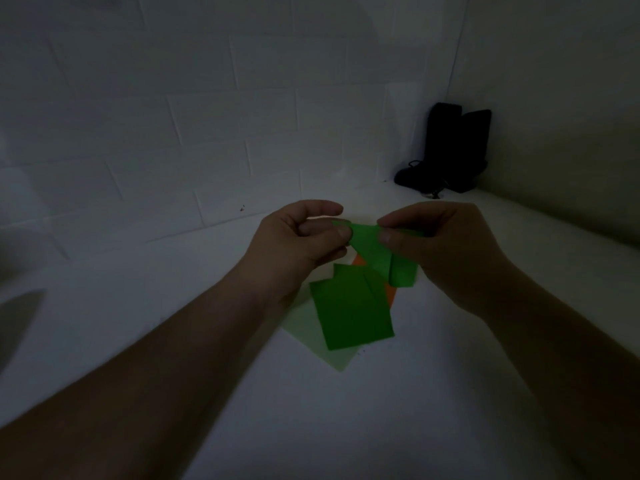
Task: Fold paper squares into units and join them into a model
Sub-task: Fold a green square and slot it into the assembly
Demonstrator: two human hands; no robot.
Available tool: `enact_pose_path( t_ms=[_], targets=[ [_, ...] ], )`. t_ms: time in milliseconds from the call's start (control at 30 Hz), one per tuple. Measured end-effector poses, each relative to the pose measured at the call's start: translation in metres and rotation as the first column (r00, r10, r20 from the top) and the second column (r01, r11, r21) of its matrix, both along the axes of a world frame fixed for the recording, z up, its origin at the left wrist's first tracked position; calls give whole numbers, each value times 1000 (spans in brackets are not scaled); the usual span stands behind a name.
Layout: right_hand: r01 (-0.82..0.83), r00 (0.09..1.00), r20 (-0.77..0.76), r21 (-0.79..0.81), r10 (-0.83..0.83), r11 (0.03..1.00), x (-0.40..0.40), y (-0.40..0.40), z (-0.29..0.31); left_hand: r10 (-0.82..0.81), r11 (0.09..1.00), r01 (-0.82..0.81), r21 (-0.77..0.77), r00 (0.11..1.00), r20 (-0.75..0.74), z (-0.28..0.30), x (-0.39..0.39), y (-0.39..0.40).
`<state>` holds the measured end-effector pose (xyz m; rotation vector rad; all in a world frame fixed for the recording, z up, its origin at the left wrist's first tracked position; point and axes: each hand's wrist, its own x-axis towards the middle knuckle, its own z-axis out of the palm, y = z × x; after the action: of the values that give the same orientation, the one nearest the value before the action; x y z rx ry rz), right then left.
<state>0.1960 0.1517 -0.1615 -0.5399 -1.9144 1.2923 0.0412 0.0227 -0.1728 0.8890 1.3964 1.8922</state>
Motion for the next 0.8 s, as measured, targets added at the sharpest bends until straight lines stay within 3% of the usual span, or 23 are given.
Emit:
enact_pose_path(
  t_ms=[267,567,700,800],
  targets=[
    [-8,1000,-11,-49,8,999,0,1,0,-36,999,37,-6,995,89,3,-1,-1],
    [3,1000,16,52,-4,999,0,-2,1,-29,999,32,-28,996,78,6,1,-4],
    [26,999,28,79,-28,997,-1,-2,1,-31,999,30,-38,1000,-1,5,-1,-4],
    [21,999,48,88,-25,996,0,-1,1,-25,998,15,-58,985,-170,3,-2,-5]
  ],
)
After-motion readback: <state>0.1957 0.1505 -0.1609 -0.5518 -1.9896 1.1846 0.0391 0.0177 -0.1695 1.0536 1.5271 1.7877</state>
